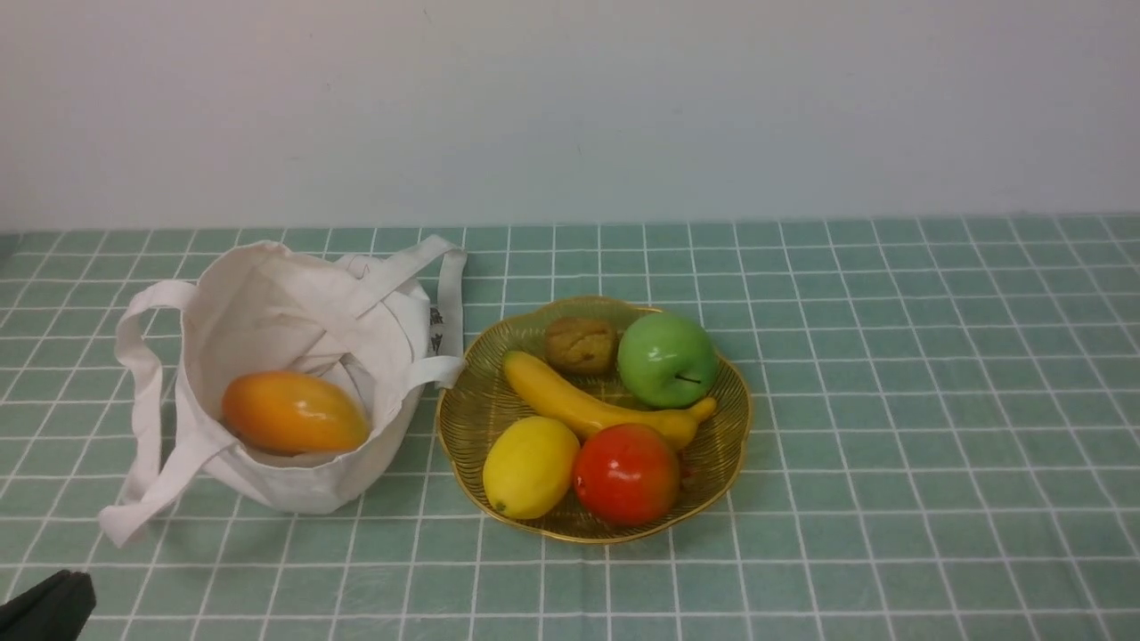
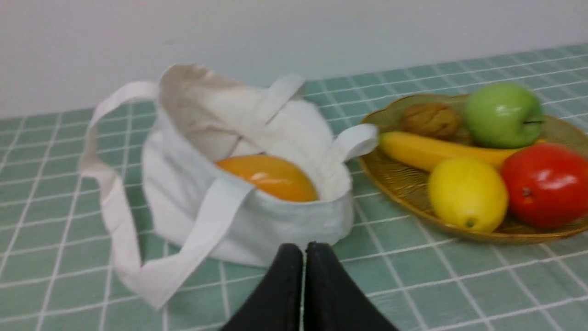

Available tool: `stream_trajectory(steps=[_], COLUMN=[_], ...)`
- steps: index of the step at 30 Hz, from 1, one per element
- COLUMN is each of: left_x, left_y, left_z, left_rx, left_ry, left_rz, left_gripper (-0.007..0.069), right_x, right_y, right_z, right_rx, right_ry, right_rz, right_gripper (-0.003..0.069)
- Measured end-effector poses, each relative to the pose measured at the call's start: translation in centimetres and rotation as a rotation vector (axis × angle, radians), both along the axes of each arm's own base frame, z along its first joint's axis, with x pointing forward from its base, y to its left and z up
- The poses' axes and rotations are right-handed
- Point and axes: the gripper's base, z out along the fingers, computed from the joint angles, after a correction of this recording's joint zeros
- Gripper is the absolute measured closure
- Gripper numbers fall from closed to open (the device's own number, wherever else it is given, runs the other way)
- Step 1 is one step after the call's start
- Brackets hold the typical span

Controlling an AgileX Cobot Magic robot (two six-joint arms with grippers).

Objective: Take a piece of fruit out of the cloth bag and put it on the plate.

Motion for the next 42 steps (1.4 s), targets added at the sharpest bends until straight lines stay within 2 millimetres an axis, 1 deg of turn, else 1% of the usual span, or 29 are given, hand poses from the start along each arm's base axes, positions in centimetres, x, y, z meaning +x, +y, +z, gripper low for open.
stream_trajectory(steps=[4,6,7,10,20,42], left_x=[-0.4,-0.5,-0.6,-0.6,-0.7,-0.7], left_y=[0.8,0.8,0.9,0.9,0.9,0.9], left_z=[-2.3,-2.9,-3.4,-4.0,-4.3,-4.3], left_rx=[0.033,0.031,0.041,0.035,0.030,0.030], left_ry=[0.005,-0.001,-0.003,0.005,0.044,0.044], left_rz=[0.111,0.121,0.124,0.127,0.130,0.130], left_gripper=[0.0632,0.0632,0.0632,0.0632,0.0632,0.0632], right_x=[0.0,0.0,0.0,0.0,0.0,0.0], right_y=[0.0,0.0,0.0,0.0,0.0,0.0], right_z=[0.0,0.0,0.0,0.0,0.0,0.0], right_rx=[0.000,0.000,0.000,0.000,0.000,0.000], right_ry=[0.000,0.000,0.000,0.000,0.000,0.000], right_rz=[0.000,0.000,0.000,0.000,0.000,0.000], right_gripper=[0.0674,0.0674,0.0674,0.0674,0.0674,0.0674])
